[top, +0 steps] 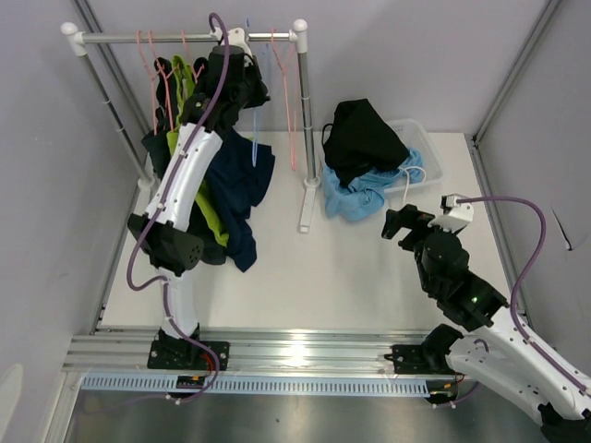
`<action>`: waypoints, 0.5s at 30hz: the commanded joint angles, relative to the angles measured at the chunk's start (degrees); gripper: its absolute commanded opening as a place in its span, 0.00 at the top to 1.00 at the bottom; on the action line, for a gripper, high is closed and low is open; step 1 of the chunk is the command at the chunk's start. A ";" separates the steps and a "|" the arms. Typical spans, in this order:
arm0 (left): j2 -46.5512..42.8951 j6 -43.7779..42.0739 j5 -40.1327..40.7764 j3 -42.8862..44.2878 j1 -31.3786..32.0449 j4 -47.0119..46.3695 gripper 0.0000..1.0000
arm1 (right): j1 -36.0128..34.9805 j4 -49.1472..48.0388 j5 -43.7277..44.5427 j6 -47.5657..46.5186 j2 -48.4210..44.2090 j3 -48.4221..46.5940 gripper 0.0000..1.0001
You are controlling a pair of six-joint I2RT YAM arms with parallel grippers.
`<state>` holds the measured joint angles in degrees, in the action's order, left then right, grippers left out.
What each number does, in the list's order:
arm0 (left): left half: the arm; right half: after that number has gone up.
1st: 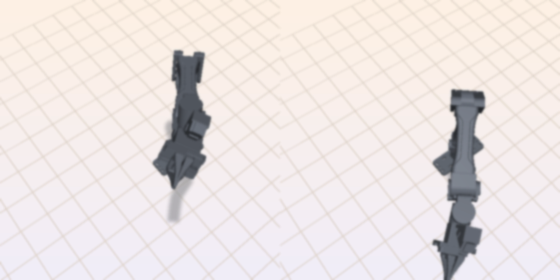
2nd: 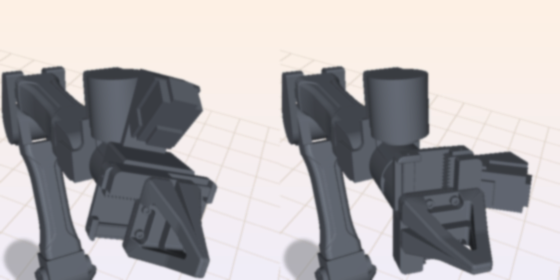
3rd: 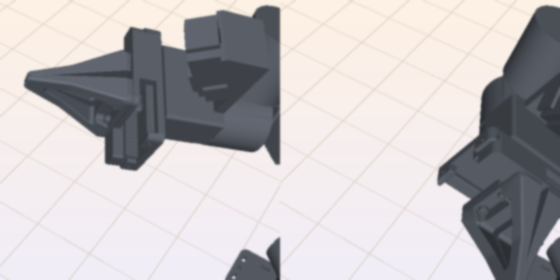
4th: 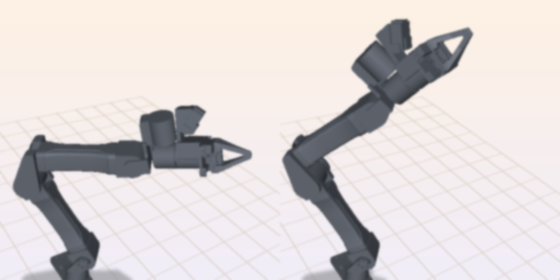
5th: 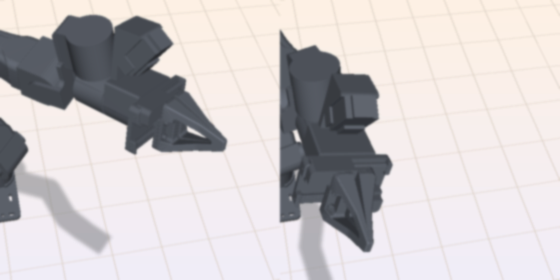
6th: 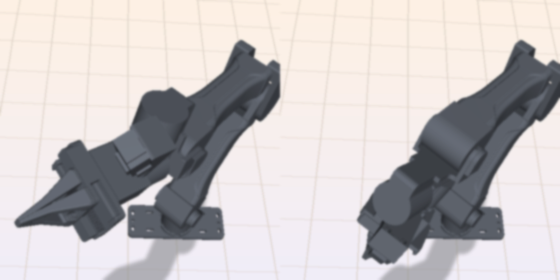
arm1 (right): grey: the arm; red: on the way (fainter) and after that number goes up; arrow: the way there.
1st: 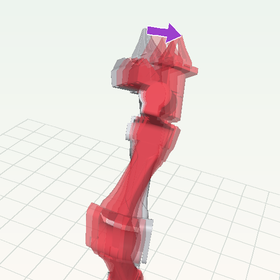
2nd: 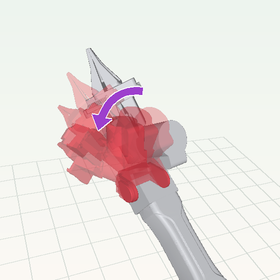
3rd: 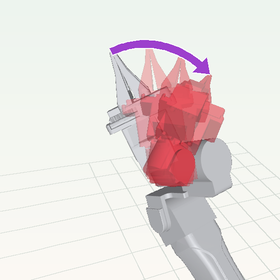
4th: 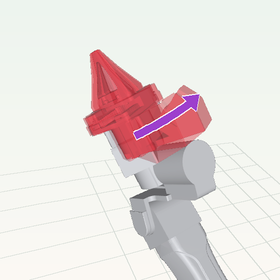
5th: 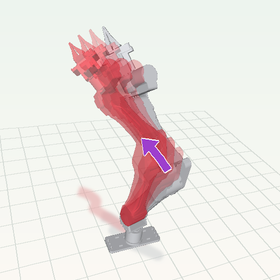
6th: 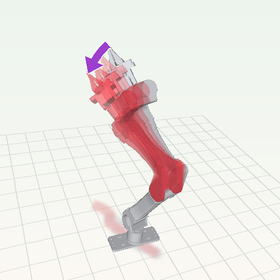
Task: Remove the shorts from the hanger
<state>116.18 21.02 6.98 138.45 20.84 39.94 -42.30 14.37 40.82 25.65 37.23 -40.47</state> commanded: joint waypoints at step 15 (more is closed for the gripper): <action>-24.68 -1.67 -4.88 -20.42 -0.19 0.75 0.57 | -3.66 2.41 2.42 4.23 -0.41 0.65 0.00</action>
<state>97.23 21.43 2.81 117.75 20.62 41.10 -44.60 16.45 41.19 28.18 37.76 -39.24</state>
